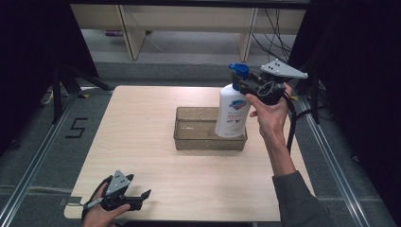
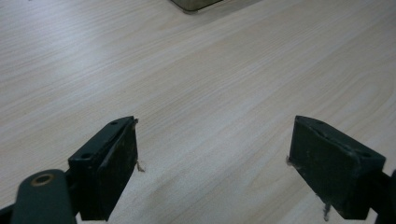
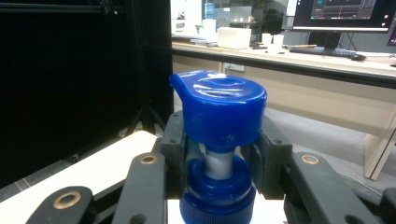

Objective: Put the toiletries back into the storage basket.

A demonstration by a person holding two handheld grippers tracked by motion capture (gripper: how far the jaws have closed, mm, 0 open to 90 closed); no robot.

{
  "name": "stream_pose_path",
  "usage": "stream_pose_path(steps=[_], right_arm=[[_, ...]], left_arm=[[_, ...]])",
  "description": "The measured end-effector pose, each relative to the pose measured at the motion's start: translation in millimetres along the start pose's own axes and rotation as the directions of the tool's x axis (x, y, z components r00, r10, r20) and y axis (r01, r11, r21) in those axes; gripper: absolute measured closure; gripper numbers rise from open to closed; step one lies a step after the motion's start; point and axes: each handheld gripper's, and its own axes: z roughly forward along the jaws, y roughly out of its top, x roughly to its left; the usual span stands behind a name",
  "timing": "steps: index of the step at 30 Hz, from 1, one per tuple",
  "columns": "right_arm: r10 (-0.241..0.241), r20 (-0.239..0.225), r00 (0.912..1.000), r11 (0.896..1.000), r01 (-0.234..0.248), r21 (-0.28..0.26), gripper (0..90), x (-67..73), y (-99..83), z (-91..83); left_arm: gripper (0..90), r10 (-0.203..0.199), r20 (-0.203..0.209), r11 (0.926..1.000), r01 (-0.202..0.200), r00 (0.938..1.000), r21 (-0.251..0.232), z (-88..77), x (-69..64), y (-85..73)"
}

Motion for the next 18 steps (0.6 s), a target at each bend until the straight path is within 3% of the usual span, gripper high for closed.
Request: stream_pose_path(steps=[5,18], right_arm=[[-0.013,0.006,0.9999,1.0,0.013,0.001,62.5,-0.8,-2.1,3.3],[-0.007,0.021,0.9998,1.0,0.007,0.022,62.5,-7.2,-14.8,13.1]], left_arm=[[14.8,-0.021,-0.003,0.9996,0.021,0.9998,-0.02,0.4,-1.0,-0.3],[14.8,-0.013,0.001,0.9998,0.013,0.9999,-0.016,-0.2,-1.0,-0.4]])
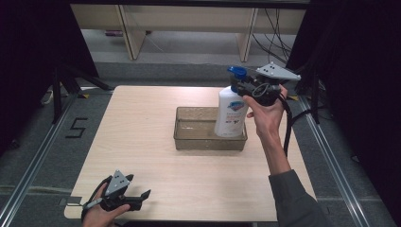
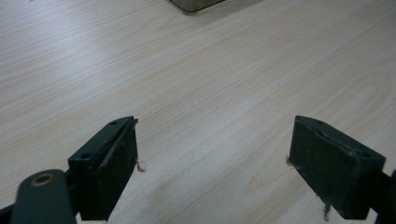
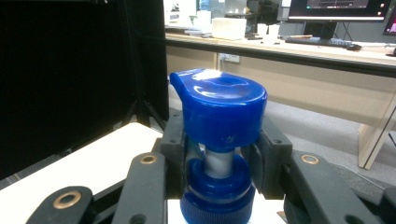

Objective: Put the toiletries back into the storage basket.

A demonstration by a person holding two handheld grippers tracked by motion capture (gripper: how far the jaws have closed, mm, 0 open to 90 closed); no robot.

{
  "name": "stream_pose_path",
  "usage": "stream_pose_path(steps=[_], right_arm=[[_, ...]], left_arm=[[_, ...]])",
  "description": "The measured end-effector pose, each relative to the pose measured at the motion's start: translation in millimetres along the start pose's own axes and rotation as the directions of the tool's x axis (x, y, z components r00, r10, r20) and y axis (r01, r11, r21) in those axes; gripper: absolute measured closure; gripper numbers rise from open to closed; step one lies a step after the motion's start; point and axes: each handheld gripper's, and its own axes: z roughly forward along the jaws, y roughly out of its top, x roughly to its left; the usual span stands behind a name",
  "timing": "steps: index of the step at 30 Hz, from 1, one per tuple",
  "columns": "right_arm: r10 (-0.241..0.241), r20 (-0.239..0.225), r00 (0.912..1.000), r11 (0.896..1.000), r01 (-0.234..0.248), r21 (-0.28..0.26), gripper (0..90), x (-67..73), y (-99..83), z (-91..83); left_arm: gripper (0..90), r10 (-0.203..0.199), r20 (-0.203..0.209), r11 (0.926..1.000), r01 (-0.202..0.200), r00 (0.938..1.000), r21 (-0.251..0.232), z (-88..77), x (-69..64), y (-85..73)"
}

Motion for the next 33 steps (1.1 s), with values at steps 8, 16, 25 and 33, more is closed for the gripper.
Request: stream_pose_path(steps=[8,16,25,33], right_arm=[[0.009,0.004,0.9999,1.0,-0.009,0.017,62.5,-4.1,-10.6,2.4],[0.028,0.006,0.9996,0.999,-0.028,0.018,62.5,-7.8,-19.8,3.3],[0.045,0.01,0.9989,0.998,-0.046,0.037,62.4,-9.8,-30.7,5.3],[0.04,0.019,0.999,0.998,-0.041,0.043,62.4,-12.9,-41.2,6.7]], left_arm=[[14.8,-0.005,0.002,1.0,0.005,1.0,-0.003,0.1,-0.4,-0.1],[14.8,-0.001,0.004,1.0,0.001,1.0,-0.001,-0.7,-0.2,0.0],[14.8,-0.003,0.004,1.0,0.003,1.0,0.0,-0.6,-0.2,0.0],[14.8,0.003,0.005,1.0,-0.003,1.0,0.0,-0.8,0.1,0.2]])
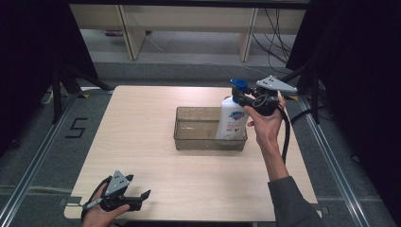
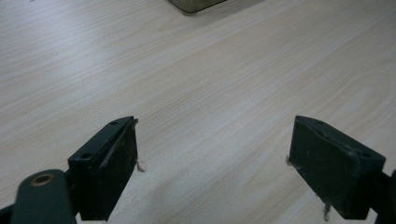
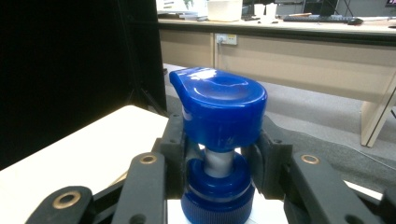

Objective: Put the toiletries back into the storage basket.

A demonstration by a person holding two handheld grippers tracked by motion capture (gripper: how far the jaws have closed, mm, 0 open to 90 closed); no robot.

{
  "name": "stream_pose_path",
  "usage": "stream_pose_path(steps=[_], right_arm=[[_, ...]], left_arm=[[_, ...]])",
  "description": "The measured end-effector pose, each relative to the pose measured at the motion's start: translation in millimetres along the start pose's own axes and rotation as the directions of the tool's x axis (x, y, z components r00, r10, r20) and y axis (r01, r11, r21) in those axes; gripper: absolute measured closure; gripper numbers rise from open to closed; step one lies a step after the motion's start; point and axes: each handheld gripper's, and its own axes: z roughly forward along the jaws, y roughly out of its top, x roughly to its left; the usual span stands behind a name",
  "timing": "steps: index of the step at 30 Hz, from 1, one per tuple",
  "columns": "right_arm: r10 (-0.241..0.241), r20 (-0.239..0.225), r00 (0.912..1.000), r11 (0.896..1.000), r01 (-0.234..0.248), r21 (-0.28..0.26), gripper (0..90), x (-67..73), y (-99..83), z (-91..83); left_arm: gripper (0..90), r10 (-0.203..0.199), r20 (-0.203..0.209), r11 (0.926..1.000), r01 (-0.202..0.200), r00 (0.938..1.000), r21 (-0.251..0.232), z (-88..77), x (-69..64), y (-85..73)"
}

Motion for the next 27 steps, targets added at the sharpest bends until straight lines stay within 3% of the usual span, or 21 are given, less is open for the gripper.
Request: stream_pose_path(steps=[10,12,15,27], right_arm=[[0.008,0.0,1.0,1.0,-0.008,0.006,61.7,-1.3,-6.6,0.8],[0.011,-0.005,0.9999,0.999,-0.011,0.035,61.7,-0.1,-10.8,2.6],[0.023,-0.005,0.9997,0.999,-0.023,0.036,61.7,1.6,-13.6,3.2],[0.013,0.007,0.9999,1.0,-0.013,0.007,61.6,4.2,-17.3,3.7]], left_arm=[[14.8,-0.003,-0.003,1.0,0.003,1.0,-0.002,0.0,0.1,-0.1],[14.8,-0.001,-0.001,1.0,0.001,1.0,-0.002,0.0,0.1,-0.1],[14.8,-0.008,-0.003,1.0,0.008,1.0,-0.002,0.2,-0.3,-0.3],[14.8,-0.007,-0.005,1.0,0.007,1.0,-0.007,-1.5,-1.1,-0.3]])
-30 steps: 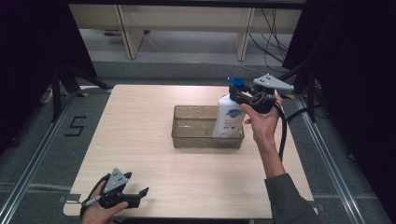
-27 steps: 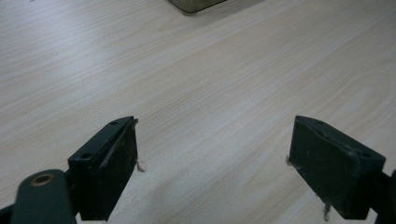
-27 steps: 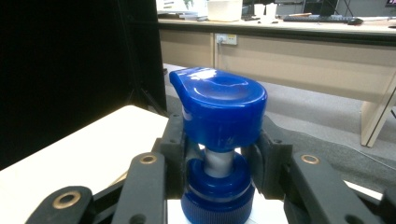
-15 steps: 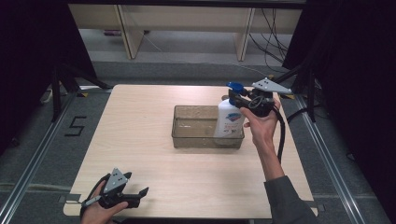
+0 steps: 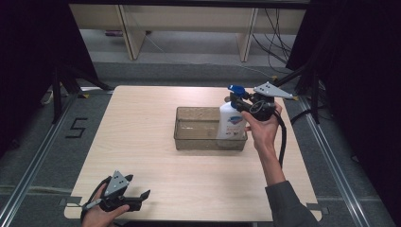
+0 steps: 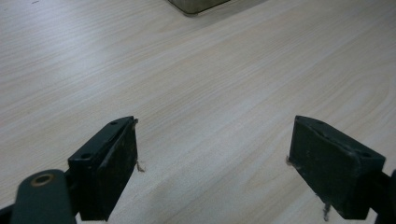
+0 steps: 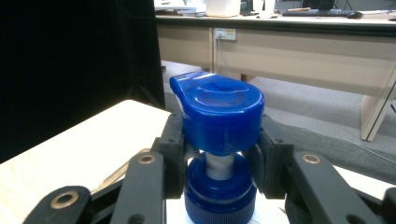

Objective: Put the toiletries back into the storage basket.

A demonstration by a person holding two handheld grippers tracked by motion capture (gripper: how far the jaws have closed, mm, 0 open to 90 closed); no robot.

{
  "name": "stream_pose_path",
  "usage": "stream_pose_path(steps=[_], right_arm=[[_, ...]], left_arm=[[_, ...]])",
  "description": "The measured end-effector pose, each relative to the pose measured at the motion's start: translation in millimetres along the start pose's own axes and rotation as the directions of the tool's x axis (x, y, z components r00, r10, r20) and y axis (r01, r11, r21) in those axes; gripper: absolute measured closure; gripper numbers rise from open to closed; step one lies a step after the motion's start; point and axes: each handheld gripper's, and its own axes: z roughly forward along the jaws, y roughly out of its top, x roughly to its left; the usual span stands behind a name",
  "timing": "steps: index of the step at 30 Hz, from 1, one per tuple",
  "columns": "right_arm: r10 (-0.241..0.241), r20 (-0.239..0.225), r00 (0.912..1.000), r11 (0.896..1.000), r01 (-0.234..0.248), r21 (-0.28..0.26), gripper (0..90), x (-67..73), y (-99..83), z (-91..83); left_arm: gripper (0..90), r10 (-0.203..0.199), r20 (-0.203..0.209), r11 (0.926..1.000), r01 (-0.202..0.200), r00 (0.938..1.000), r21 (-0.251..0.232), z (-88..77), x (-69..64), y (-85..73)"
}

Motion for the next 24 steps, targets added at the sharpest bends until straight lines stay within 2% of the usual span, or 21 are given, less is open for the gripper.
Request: stream_pose_path(steps=[4,9,11,12,15,16,17,18,21,23,24], right_arm=[[0.018,-0.017,0.9997,1.0,-0.018,0.002,61.3,-0.1,-0.5,-0.3],[0.025,-0.014,0.9996,1.0,-0.025,0.003,61.0,0.6,-0.7,-1.9],[0.018,-0.02,0.9996,1.0,-0.017,0.006,58.6,-0.4,-0.8,-2.1],[0.02,0.007,0.9998,1.0,-0.02,0.01,51.2,-1.4,-0.8,-2.7],[0.034,-0.001,0.9994,0.999,-0.034,0.015,48.2,-2.6,-1.0,-4.5],[0.021,0.008,0.9997,1.0,-0.022,0.016,46.4,-3.1,-0.7,-5.2],[0.021,0.008,0.9997,1.0,-0.022,0.016,46.4,-3.1,-0.7,-5.2],[0.032,0.015,0.9994,0.999,-0.032,0.021,42.3,-2.8,-0.9,-5.2],[0.04,0.018,0.999,0.999,-0.04,0.019,41.5,-3.6,-1.2,-5.1],[0.037,0.009,0.9993,0.999,-0.037,0.018,41.1,-4.2,-1.4,-4.8],[0.042,0.004,0.9991,0.999,-0.043,0.02,37.7,-3.8,-1.5,-4.8]], left_arm=[[14.8,0.001,0.0,1.0,-0.001,1.0,0.0,-0.1,-0.1,0.0],[14.8,0.002,-0.001,1.0,-0.002,1.0,0.001,-0.2,-0.1,0.0],[14.8,0.001,-0.001,1.0,-0.001,1.0,0.0,-0.1,-0.2,-0.1],[14.8,0.0,-0.001,1.0,0.0,1.0,0.001,-0.1,-0.2,-0.1],[14.8,0.0,-0.001,1.0,0.0,1.0,0.002,0.0,-0.2,-0.2],[14.8,0.017,-0.001,0.9997,-0.017,0.9999,0.016,-1.0,0.9,-0.1],[14.8,0.017,-0.001,0.9997,-0.017,0.9999,0.016,-1.0,0.9,-0.1],[14.8,0.017,-0.003,0.9997,-0.017,0.9999,0.016,-1.0,0.8,-0.1],[14.8,0.017,-0.001,0.9997,-0.017,0.9999,0.019,-1.2,0.9,0.0],[14.8,0.016,-0.002,0.9997,-0.016,0.9999,0.017,-1.1,0.8,0.0],[14.7,0.016,-0.002,0.9997,-0.016,0.9999,0.017,-1.0,0.8,-0.1]])
